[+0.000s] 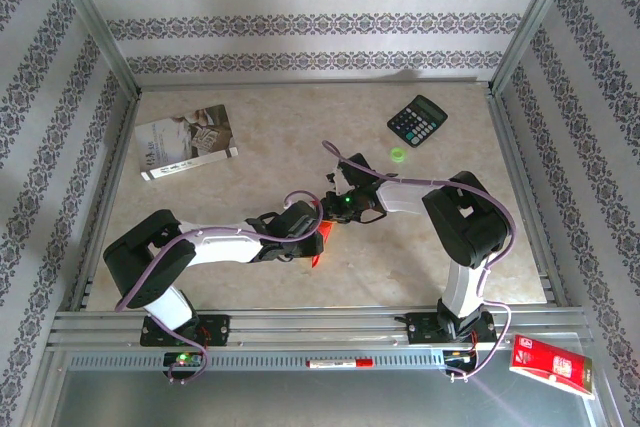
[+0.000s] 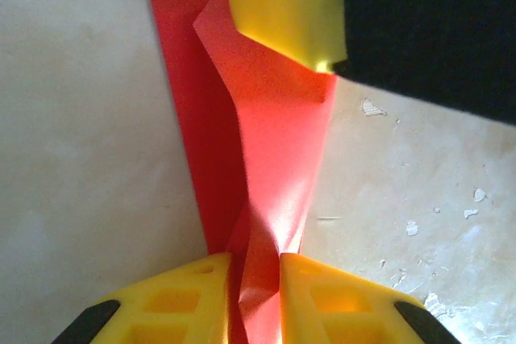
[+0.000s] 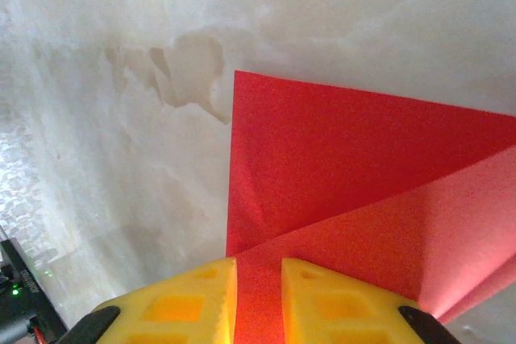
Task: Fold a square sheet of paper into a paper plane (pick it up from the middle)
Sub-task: Fold the wing for the fifth time at the center of the table.
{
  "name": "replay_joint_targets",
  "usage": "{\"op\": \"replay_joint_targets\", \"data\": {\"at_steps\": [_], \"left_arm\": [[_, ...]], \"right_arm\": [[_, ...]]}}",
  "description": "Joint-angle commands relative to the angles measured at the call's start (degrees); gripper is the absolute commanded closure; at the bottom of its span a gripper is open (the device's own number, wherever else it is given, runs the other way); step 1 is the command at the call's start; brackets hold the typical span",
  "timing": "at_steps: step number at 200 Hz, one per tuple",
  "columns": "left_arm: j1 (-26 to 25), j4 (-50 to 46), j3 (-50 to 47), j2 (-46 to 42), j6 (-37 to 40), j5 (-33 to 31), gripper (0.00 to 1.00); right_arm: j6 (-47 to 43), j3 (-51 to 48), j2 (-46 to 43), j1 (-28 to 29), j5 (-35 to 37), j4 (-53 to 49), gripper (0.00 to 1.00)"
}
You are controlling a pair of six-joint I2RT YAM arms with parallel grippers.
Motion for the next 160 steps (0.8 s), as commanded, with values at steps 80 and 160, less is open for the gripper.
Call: {"op": "replay_joint_targets", "data": {"at_steps": [80, 160], "left_arm": [[0.57, -2.07, -2.03, 0.41, -0.70, 1.75, 0.79], [0.64, -4.46, -0.36, -3.73, -0.18, 1.58, 0.69]], "right_arm": [[-0.04, -1.90, 2.09, -0.60, -0.15, 1.46, 0.81], [-0.57, -3.46, 2.83, -0.39, 1.97, 0.16, 0.83]]}}
